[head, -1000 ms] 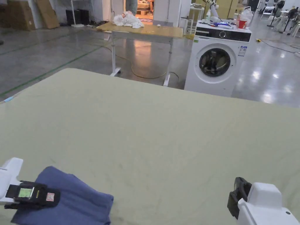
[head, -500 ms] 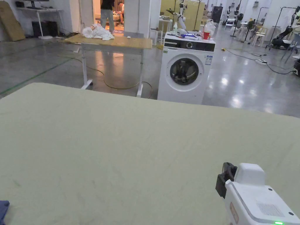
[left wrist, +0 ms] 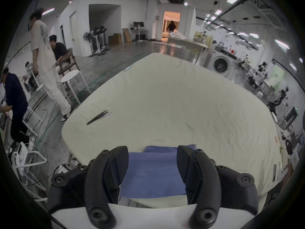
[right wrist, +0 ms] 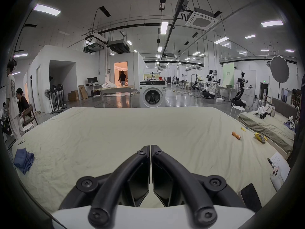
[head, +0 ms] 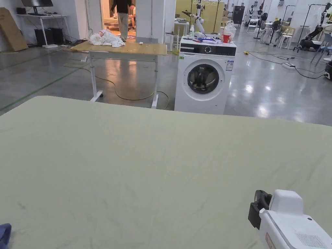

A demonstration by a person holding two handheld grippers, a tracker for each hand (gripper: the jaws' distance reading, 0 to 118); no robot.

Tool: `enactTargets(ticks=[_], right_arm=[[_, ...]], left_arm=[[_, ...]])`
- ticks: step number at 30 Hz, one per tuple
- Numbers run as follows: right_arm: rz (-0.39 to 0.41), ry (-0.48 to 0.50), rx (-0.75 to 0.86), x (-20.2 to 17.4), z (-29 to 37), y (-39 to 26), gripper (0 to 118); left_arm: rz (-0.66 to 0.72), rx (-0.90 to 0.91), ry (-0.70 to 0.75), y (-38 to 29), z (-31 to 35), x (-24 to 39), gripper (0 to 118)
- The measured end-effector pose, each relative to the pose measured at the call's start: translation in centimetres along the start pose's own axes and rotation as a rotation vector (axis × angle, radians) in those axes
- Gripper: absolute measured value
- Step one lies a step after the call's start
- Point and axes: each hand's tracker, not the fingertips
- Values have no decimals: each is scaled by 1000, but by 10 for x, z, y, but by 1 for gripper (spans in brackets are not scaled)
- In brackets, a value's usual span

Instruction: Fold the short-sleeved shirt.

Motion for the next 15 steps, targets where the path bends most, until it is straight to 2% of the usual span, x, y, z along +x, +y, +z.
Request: enactTargets(ticks=[3,7,10,12,15], right_arm=[[-8,3,-5,1,1,-4,0],[-15,10,-12,1,2,-10,0],[-14,11,-14,1,3,-11,0],[-19,11,-9,1,3,-11,0],[-21,4,0,1,2,-8,0]], left_arm=[[-54,27,-73,-10,-11,31,65],[-135,82,-200,-40,-33,98,64],[-147,157,-285,-75,-37,165,64],[-139,185,-290,-90,-42,206,61],[-216,300,-284,-102,-38,270,52]])
